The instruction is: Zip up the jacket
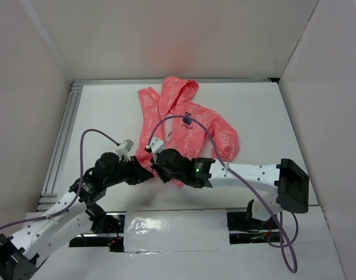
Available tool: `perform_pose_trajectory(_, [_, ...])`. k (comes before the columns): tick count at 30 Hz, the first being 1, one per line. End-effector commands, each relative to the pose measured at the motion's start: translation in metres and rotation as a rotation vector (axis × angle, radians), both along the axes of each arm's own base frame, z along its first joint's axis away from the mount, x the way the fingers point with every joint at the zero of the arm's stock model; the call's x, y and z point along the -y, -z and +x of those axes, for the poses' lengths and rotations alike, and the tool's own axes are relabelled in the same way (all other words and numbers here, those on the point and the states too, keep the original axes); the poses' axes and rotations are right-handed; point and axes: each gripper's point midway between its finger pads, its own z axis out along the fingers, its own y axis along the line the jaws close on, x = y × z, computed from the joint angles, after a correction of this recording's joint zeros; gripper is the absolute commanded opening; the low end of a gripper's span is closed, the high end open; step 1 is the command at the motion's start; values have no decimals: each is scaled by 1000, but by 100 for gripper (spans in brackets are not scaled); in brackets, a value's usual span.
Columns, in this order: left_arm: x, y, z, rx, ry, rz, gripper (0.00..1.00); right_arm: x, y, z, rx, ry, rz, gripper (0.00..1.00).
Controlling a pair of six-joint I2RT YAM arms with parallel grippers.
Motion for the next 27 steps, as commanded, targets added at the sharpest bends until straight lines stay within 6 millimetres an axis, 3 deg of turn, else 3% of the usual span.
perform_pose_trajectory(1, [-4,-2,-4,-14,-17,8,0,-5,-26,32,58,124,36,0])
perform_pose_trajectory(11, [-10,4,-16,-47,8,39,0,-3,-31,81,81,267,-14,0])
perform_pose_trajectory(18, [-7,11,-24,-81,54,41,0,21,-47,120,92,373,-1,0])
perform_pose_trajectory(22, [-10,13,-29,-104,54,56,0,30,-43,154,91,406,-43,0])
perform_pose_trajectory(26, [-15,1,-33,-87,45,51,0,43,-35,194,83,450,-74,0])
perform_pose_trajectory(27, [-15,-3,-32,-79,45,46,0,50,-43,212,83,477,-47,0])
